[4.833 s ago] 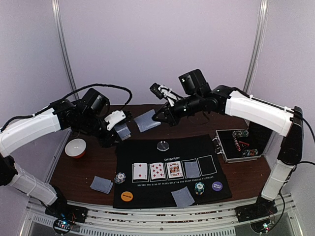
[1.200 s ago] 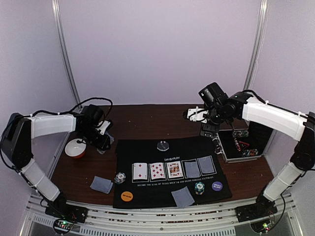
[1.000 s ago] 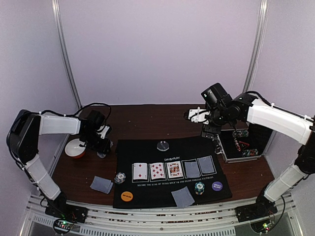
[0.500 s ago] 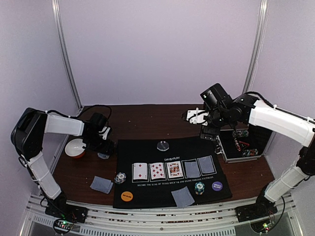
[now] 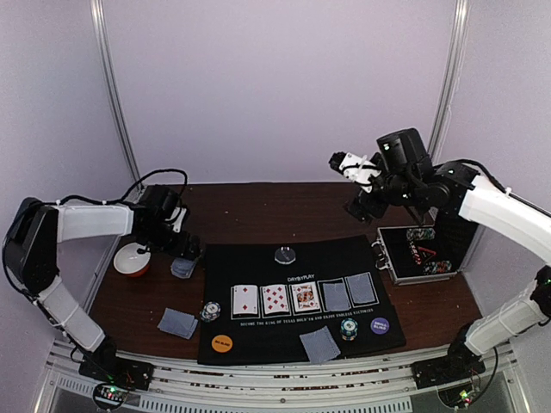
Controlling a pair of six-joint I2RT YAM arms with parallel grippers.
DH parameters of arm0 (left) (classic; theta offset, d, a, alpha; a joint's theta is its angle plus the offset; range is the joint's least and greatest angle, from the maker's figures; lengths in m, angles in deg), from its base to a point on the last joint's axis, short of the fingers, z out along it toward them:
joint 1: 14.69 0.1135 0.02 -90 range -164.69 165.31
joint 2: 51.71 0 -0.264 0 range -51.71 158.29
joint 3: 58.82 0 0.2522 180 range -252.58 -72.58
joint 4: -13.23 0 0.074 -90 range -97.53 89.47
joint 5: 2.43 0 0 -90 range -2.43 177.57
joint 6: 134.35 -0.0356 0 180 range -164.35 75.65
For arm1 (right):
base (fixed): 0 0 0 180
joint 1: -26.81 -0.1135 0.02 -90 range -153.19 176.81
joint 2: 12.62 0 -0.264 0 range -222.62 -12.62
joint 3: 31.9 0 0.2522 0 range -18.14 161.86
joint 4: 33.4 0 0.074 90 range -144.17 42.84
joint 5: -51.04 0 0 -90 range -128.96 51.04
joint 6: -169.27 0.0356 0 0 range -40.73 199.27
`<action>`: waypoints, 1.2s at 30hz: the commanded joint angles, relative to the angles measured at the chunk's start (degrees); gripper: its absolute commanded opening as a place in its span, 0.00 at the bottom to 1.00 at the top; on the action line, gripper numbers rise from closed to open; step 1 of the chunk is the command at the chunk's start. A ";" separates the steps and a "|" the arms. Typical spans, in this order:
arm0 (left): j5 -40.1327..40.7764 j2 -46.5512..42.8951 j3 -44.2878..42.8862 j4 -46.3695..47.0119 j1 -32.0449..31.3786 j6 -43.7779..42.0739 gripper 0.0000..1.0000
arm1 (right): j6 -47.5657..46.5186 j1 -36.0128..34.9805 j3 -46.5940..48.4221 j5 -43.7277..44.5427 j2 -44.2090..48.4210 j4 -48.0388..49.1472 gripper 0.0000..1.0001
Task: Distribute texas hold em gaming equipment
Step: Reset both arms
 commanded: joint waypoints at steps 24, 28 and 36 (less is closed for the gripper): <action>29.98 -27.99 36.38 67.83 15.70 -5.19 0.98 | 36.81 38.64 -65.11 -9.10 24.37 80.93 1.00; 27.55 -23.05 39.30 76.03 15.77 -6.51 0.98 | 36.75 39.36 -67.77 -9.82 13.13 94.10 1.00; 20.88 -12.95 43.18 93.76 15.82 -13.36 0.98 | 36.66 39.91 -68.66 -14.75 -3.90 109.84 1.00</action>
